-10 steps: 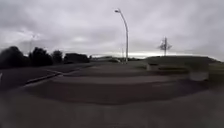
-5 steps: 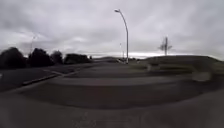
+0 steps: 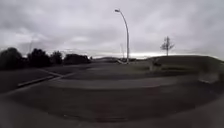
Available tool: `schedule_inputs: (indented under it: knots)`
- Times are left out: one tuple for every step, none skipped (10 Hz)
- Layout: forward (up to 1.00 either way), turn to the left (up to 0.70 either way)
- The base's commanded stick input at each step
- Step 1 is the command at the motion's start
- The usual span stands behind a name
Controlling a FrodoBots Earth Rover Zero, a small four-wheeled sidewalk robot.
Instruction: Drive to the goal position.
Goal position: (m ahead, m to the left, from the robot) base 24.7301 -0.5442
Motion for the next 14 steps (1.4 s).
schedule_inputs:
  knots:
    - [1.0, 0.0]
    - [1.0, 0.0]
    - [1.0, 0.0]
    - [1.0, 0.0]
    - [1.0, 0.0]
    - [1.0, 0.0]
    - [1.0, 0.0]
    - [1.0, 0.0]
    - [1.0, 0.0]
    - [1.0, 0.0]
    - [1.0, 0.0]
    - [1.0, 0.0]
    - [1.0, 0.0]
    - [1.0, 0.0]
